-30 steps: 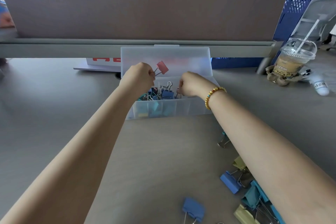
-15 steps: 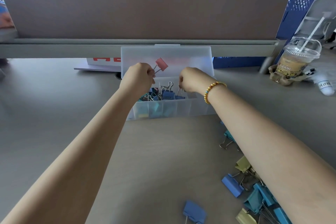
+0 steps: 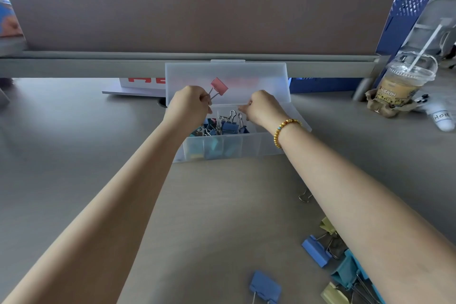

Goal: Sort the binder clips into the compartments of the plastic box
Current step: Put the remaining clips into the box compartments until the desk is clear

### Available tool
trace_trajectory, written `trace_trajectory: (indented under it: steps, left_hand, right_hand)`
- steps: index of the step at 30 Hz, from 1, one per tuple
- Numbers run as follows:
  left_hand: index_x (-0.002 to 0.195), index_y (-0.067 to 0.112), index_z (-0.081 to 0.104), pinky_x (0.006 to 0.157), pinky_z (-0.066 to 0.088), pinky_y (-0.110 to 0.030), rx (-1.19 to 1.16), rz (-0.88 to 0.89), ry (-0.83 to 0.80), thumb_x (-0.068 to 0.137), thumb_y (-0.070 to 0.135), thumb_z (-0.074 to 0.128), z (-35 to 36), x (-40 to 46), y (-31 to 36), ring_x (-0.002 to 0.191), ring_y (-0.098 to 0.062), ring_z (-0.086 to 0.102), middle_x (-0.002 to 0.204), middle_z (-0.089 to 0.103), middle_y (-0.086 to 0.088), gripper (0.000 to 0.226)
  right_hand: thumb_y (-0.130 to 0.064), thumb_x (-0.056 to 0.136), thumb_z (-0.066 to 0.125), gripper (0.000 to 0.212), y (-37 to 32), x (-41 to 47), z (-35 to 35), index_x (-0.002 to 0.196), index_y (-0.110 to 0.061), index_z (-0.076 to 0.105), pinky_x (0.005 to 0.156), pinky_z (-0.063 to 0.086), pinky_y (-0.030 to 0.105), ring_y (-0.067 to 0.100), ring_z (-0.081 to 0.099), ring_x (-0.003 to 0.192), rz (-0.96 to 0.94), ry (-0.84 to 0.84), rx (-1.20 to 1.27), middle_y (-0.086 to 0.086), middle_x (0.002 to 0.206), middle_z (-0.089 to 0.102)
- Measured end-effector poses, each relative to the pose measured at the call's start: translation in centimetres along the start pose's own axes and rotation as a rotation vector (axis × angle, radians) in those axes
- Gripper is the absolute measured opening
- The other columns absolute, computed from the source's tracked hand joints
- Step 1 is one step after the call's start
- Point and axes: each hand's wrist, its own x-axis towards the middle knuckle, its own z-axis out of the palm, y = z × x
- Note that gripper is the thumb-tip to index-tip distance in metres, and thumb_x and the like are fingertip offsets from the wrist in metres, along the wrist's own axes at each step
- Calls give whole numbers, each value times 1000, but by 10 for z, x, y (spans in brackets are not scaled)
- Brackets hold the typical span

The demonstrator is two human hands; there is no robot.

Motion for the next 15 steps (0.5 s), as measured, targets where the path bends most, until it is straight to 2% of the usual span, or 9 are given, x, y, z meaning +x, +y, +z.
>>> trace_trajectory:
  steps: [2, 4, 5, 6, 8, 10, 12, 13, 15]
  left_hand:
    - [95, 4, 65, 65, 52, -32, 0, 10, 1, 95, 8, 38, -1, 0, 0, 52, -13, 52, 92, 72, -6, 27]
    - [96, 4, 65, 69, 53, -35, 1, 9, 1, 96, 8, 39, -1, 1, 1, 53, -12, 53, 93, 72, -6, 26]
    - [96, 4, 65, 70, 54, -35, 2, 7, -1, 96, 9, 39, -1, 0, 1, 54, -12, 53, 93, 72, -7, 26]
    - [96, 4, 65, 69, 53, -34, 1, 8, -2, 96, 8, 39, -1, 0, 1, 54, -12, 52, 94, 72, -7, 27]
    - [96, 3, 65, 64, 51, -29, 2, 8, -6, 96, 8, 38, 0, -1, 3, 52, -10, 51, 95, 72, -8, 27]
    - [97, 2, 65, 66, 53, -31, 2, 5, -9, 96, 8, 38, 1, -1, 3, 54, -12, 53, 95, 72, -9, 28]
    - [97, 3, 65, 74, 58, -38, -6, -6, -7, 96, 8, 38, 1, -1, 3, 59, -18, 57, 95, 73, -9, 27]
    - [97, 3, 65, 76, 58, -40, -9, -10, -6, 96, 8, 39, 1, -2, 2, 63, -21, 59, 95, 73, -9, 27]
    - [97, 2, 65, 75, 59, -41, -9, -9, -8, 96, 8, 39, 2, -3, 2, 66, -23, 60, 95, 72, -9, 26]
  right_hand:
    - [-15, 96, 45, 39, 3, -4, -3, 58, -11, 34, 45, 23, 23, 22, 35, 56, -3, 49, 10, 3, 58, 35]
    - [-3, 93, 36, 32, 4, -7, -10, 62, -8, 37, 46, 23, 25, 21, 33, 60, 17, 25, 81, 6, 63, 38]
    - [0, 92, 33, 25, 4, -7, -13, 72, -3, 47, 48, 26, 25, 20, 36, 65, 32, -11, 157, 11, 70, 47]
    - [0, 93, 30, 23, 3, -8, -16, 92, 3, 53, 51, 30, 24, 18, 39, 68, 45, -43, 252, 14, 81, 55]
    - [-4, 97, 27, 30, -2, -12, -24, 121, -1, 45, 55, 37, 21, 13, 48, 70, 62, -77, 437, 7, 85, 63]
    - [-14, 102, 25, 30, -7, -18, -28, 129, -6, 36, 60, 46, 23, 17, 57, 83, 20, -88, 528, 1, 84, 67]
    - [-22, 103, 24, 33, -13, -23, -26, 132, -7, 31, 77, 51, 36, 28, 60, 99, -6, -124, 470, -2, 87, 69]
    - [-24, 103, 24, 33, -14, -24, -21, 131, -7, 31, 75, 50, 36, 28, 60, 95, -5, -154, 430, -1, 90, 70]
    - [-21, 103, 24, 25, -11, -23, -8, 121, -6, 34, 56, 39, 26, 17, 50, 67, -8, -195, 373, 7, 102, 70]
